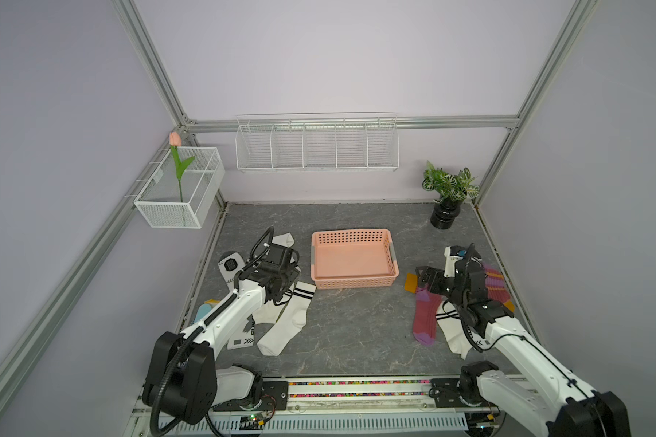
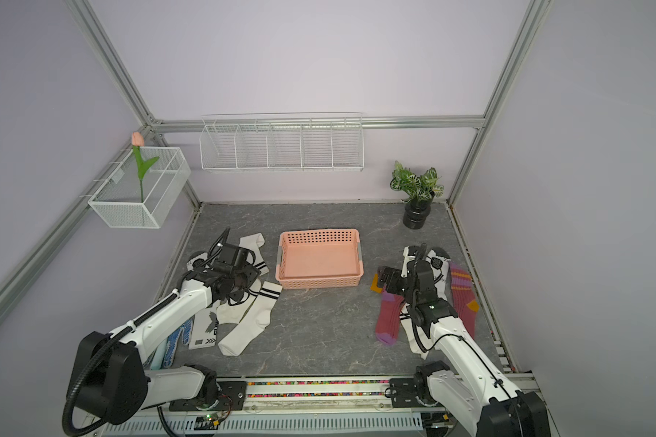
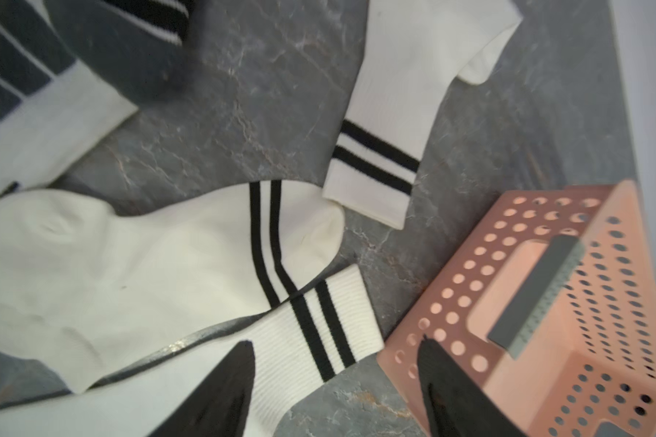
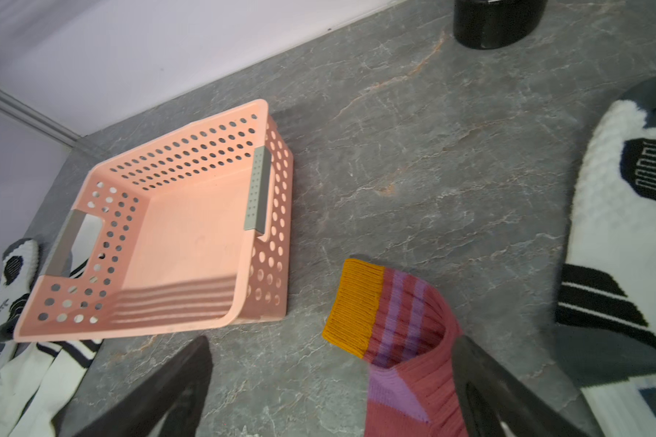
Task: Place the socks together as a pair
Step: Pick up the sock from the center of the board.
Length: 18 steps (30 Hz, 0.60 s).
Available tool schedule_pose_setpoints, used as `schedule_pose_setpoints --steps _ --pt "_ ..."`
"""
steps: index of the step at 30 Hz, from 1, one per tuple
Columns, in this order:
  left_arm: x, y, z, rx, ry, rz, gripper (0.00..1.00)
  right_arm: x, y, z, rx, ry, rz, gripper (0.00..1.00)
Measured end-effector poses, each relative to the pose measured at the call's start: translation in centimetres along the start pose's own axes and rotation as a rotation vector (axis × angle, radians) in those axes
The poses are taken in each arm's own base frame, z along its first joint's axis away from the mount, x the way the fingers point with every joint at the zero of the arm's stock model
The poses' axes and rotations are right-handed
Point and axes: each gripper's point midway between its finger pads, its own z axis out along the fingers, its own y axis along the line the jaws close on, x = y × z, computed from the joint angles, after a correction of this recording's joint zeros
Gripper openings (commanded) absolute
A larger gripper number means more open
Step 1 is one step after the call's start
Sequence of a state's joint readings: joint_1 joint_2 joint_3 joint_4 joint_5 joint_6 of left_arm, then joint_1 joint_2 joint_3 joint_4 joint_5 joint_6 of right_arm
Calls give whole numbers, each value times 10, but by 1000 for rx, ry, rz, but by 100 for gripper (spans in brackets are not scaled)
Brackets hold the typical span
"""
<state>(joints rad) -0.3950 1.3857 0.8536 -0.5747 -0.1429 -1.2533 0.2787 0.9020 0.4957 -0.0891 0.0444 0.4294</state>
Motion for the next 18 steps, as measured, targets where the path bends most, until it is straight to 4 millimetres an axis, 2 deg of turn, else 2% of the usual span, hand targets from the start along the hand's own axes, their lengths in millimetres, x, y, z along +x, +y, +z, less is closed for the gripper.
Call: schedule_pose_setpoints --steps 4,9,14,15,18 --pt "9 -5 24 -79 59 -22 68 7 4 -8 -12 -27 -41 100" --pt "14 -31 43 -98 103 -31 65 8 12 -16 -32 -67 -87 100" --pt "18 -41 47 -135 116 -35 60 8 15 -17 -22 -82 -122 100" --pt "19 -41 47 -146 119 -38 57 8 16 -16 -20 -82 -128 100" --pt "23 -38 53 -184 128 -51 56 10 17 -15 -11 -81 -145 100"
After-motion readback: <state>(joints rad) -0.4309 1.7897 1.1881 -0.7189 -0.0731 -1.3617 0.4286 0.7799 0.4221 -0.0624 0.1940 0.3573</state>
